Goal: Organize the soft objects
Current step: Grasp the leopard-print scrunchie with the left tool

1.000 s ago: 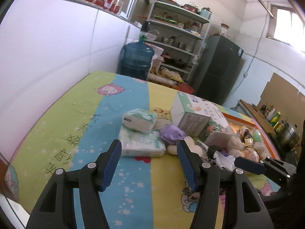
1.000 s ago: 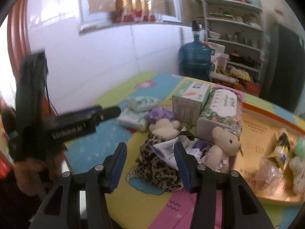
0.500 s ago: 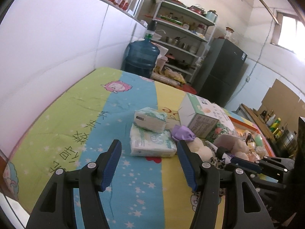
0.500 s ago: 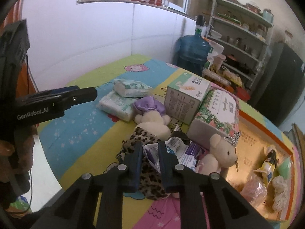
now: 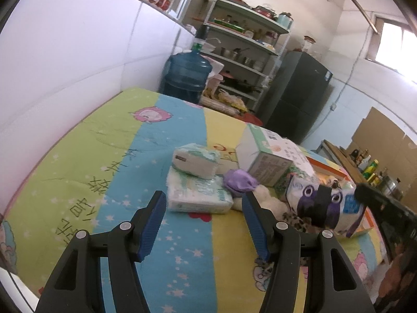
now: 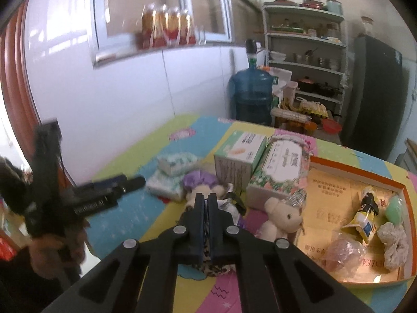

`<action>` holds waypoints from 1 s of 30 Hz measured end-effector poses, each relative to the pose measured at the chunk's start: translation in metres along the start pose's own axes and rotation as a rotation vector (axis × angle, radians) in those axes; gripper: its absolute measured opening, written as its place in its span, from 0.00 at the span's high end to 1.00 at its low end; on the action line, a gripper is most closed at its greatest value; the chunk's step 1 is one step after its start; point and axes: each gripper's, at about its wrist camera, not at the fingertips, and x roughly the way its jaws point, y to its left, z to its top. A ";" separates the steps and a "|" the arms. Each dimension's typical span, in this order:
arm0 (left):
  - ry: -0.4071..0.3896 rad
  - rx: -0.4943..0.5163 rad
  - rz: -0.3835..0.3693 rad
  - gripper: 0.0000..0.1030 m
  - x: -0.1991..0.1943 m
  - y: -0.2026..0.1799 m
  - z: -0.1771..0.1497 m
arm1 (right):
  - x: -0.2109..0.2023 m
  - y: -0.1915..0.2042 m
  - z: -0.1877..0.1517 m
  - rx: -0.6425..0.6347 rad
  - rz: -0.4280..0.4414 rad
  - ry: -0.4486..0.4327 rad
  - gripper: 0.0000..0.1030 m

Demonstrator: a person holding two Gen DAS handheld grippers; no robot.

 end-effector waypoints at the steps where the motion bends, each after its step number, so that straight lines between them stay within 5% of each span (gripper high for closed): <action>1: 0.000 0.007 -0.013 0.40 0.000 -0.003 0.000 | -0.004 -0.003 0.002 0.012 0.007 -0.016 0.98; 9: 0.073 0.123 -0.185 0.39 0.013 -0.051 -0.019 | -0.028 -0.012 0.011 0.031 0.007 -0.098 0.98; 16: 0.182 0.137 -0.192 0.40 0.040 -0.072 -0.044 | -0.041 -0.020 0.010 0.046 0.001 -0.129 0.98; 20: 0.191 0.134 -0.201 0.80 0.042 -0.078 -0.050 | -0.045 -0.027 0.008 0.058 0.000 -0.139 0.98; 22: 0.181 0.144 -0.206 0.89 0.042 -0.078 -0.052 | -0.046 -0.031 0.007 0.066 0.001 -0.143 0.98; 30: 0.106 0.200 -0.220 0.92 0.018 -0.088 -0.044 | -0.051 -0.039 0.005 0.085 0.005 -0.161 0.98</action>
